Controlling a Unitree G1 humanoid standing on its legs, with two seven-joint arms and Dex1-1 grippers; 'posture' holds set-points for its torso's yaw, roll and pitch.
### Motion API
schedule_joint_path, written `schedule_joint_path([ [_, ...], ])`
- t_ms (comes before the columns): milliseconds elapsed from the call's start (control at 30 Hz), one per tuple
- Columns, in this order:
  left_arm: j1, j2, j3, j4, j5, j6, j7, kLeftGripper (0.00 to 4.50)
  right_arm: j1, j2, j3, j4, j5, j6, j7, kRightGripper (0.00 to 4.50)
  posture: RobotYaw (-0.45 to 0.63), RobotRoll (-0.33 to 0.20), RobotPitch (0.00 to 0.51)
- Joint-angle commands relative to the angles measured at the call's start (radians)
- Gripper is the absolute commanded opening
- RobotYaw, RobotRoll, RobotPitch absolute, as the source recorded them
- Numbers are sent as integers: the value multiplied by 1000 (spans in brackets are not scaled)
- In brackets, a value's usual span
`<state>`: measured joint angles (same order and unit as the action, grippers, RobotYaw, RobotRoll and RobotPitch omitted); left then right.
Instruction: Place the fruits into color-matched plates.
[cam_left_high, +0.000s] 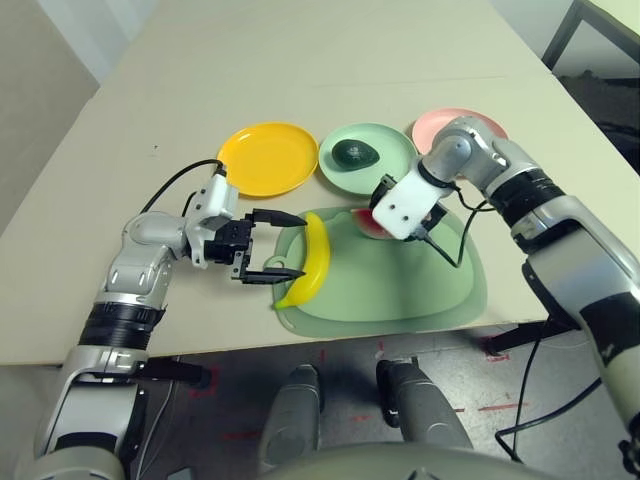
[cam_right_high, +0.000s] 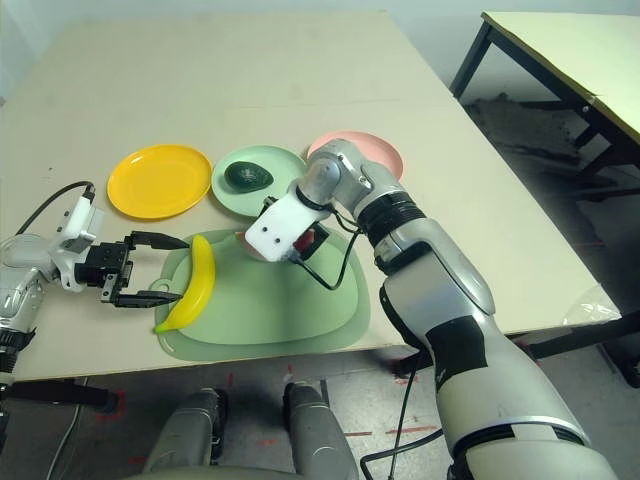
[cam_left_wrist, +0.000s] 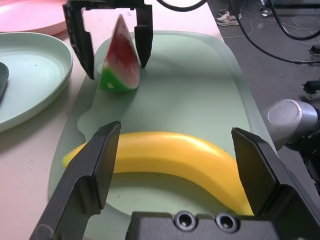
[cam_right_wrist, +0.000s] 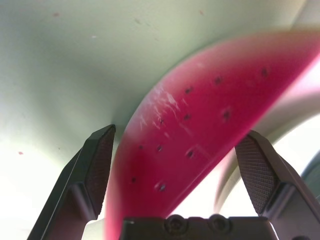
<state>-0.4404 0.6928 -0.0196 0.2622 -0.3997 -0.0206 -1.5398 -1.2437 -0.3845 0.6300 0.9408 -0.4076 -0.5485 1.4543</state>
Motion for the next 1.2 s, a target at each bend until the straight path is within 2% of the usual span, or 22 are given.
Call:
schedule_joint_path([
  [33, 3, 9, 3, 12, 3, -13, -8, 4500, 30, 12, -5, -11, -5, 124, 34, 4461, 47, 0, 172],
  [600, -13, 4, -3, 44, 11, -35, -12, 4500, 74, 6, -36, -175, 70, 432, 159, 4461, 35, 0, 169],
  [700, -12, 3, -4, 44, 10, -35, -12, 4500, 84, -7, -6, -220, 122, 465, 160, 3945, 36, 0, 169],
  [867, -11, 3, -4, 42, 9, -32, -13, 4500, 89, -27, 24, -253, 158, 481, 160, 2130, 36, 0, 172],
  [933, -8, 5, -4, 39, 8, -30, -14, 4500, 90, -33, 30, -261, 165, 484, 160, 1673, 35, 0, 172],
  [1200, -10, 6, -6, 37, 8, -25, -15, 4500, 84, -50, 41, -274, 187, 490, 160, 1668, 29, 0, 174],
])
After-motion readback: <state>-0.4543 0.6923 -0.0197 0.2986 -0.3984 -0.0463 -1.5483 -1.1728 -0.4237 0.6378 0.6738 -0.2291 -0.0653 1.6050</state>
